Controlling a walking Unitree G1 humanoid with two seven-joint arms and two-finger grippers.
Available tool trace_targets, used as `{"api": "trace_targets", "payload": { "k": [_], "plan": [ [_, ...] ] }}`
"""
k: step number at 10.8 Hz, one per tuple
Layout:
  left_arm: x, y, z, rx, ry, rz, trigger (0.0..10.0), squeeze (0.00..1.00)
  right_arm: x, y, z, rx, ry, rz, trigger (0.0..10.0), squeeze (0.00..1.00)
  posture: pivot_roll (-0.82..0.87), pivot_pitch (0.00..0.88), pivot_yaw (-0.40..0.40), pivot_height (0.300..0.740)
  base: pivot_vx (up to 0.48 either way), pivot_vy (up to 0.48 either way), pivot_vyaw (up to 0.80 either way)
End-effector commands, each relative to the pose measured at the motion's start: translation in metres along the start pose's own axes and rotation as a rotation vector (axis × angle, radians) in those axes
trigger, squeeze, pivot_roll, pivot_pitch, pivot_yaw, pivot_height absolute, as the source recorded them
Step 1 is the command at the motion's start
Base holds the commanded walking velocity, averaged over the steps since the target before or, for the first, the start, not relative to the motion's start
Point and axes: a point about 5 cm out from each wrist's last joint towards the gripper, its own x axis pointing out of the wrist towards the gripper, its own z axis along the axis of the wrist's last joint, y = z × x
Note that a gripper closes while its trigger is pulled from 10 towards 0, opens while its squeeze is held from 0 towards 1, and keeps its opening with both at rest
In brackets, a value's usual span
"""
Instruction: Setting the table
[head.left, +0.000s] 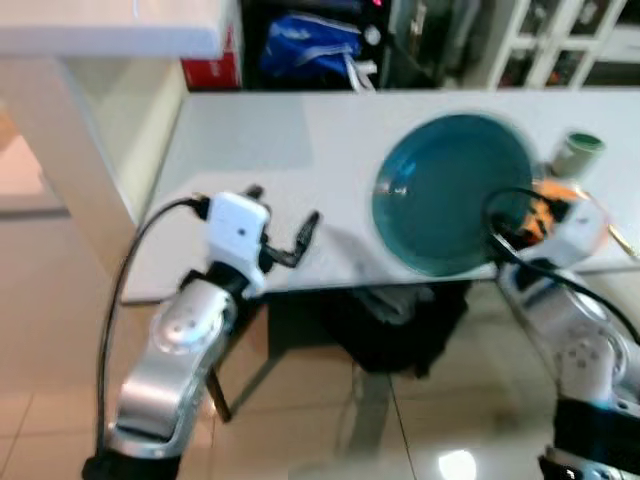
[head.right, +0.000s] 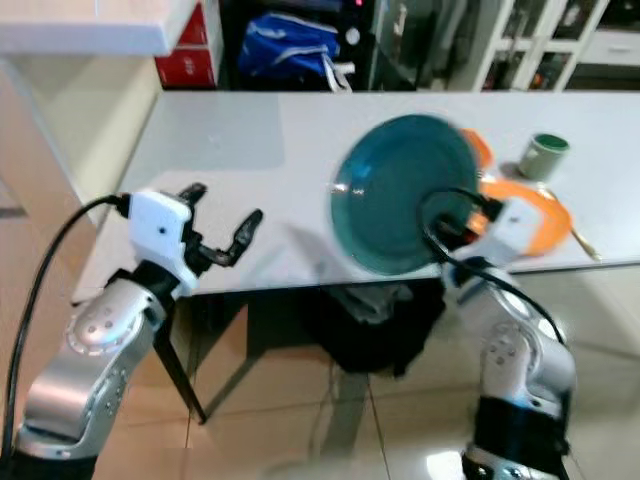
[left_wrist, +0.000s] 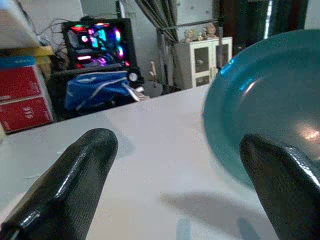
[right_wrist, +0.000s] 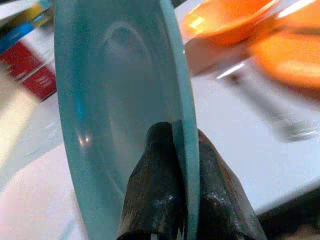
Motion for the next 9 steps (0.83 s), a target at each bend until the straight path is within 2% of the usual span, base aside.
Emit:
{"api": "trace_targets", "payload": {
  "k": [1, 2, 3, 4, 5, 6, 7, 9],
  "plan": [
    [-0.002, 0.004, -0.003, 0.01, 0.023, 0.007, 10.0, 0.0, 0.006, 0.01, -0.004, 0.036, 0.072, 0.051, 10.0, 0.0, -0.03, 0.0, -0.04, 0.74, 0.0, 0.0, 0.0],
    [-0.002, 0.005, -0.003, 0.009, 0.018, 0.003, 10.0, 0.0, 0.011, 0.011, -0.006, 0.079, 0.118, 0.07, 10.0, 0.0, -0.03, 0.0, -0.036, 0.74, 0.0, 0.0, 0.0],
    [-0.002, 0.002, 0.001, -0.006, -0.003, -0.035, 10.0, 0.0, 0.024, 0.012, -0.006, 0.179, 0.158, 0.083, 10.0, 0.0, -0.03, 0.0, -0.033, 0.74, 0.0, 0.0, 0.0],
    [-0.003, 0.0, 0.001, -0.009, -0.005, -0.061, 10.0, 0.0, 0.03, 0.012, -0.008, 0.214, 0.186, 0.084, 10.0, 0.0, -0.03, 0.0, -0.032, 0.74, 0.0, 0.0, 0.0],
    [-0.008, -0.011, -0.001, -0.025, 0.006, -0.186, 10.0, 0.0, 0.047, 0.015, -0.013, 0.263, 0.225, 0.092, 10.0, 0.0, -0.02, 0.0, -0.026, 0.74, 0.0, 0.0, 0.0],
    [-0.012, -0.015, -0.005, -0.044, 0.042, -0.256, 10.0, 0.0, 0.054, 0.018, -0.015, 0.273, 0.251, 0.108, 10.0, 0.0, -0.02, 0.0, -0.027, 0.74, 0.0, 0.0, 0.0],
    [-0.018, -0.02, -0.01, -0.021, 0.096, -0.329, 10.0, 0.0, 0.063, 0.021, -0.018, 0.273, 0.284, 0.115, 10.0, 0.0, -0.01, 0.0, -0.023, 0.74, 0.0, 0.0, 0.0],
    [-0.02, -0.021, -0.009, -0.023, 0.101, -0.352, 10.0, 0.0, 0.079, 0.027, -0.024, 0.257, 0.315, 0.074, 10.0, 0.0, 0.01, 0.0, -0.034, 0.74, 0.0, 0.0, 0.0]
  ]
}}
